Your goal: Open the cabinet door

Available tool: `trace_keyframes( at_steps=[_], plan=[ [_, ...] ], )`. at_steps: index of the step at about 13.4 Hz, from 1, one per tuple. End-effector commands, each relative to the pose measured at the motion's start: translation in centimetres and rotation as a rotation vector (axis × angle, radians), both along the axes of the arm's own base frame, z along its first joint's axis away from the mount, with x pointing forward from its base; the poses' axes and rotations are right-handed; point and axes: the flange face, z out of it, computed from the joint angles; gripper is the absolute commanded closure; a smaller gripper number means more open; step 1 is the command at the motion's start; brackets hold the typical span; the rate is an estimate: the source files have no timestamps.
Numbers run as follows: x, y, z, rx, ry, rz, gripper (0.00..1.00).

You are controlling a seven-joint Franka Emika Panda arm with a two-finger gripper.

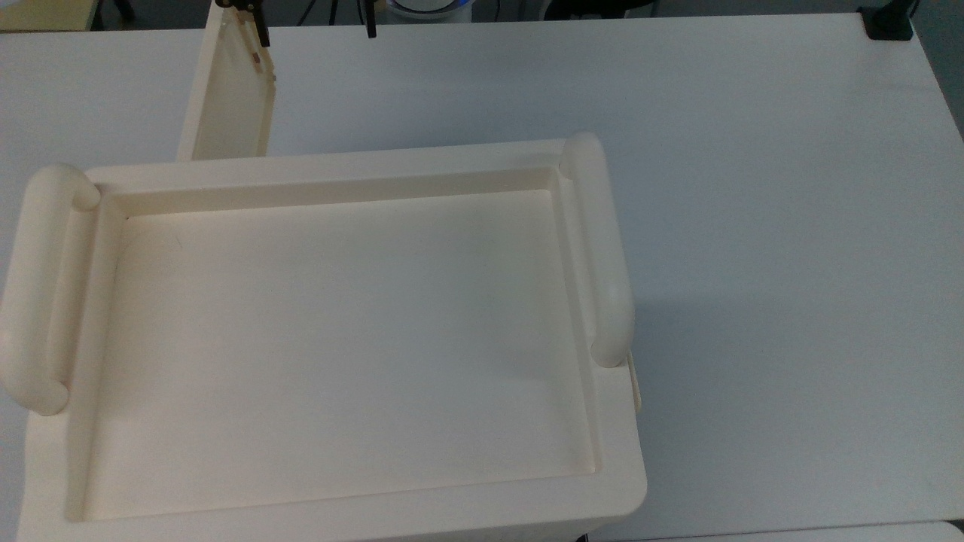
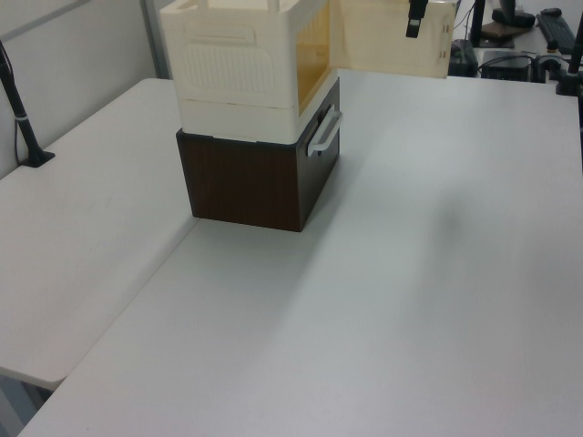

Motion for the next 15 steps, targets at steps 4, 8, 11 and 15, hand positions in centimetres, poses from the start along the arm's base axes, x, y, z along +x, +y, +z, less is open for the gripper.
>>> trace_keyframes(
  at_steps=[4,8,11,15],
  plan=[
    [-0.8,-1.1,-2.5,0.011,0.090,-0.131,0.00],
    [-0.5,1.6,-3.9,0.021,0.110,-0.209,0.00],
    [-1.0,4.4,-6.4,0.019,0.153,-0.266,0.00],
    [-2.7,6.1,-7.7,0.018,0.146,-0.251,0.00]
  ],
)
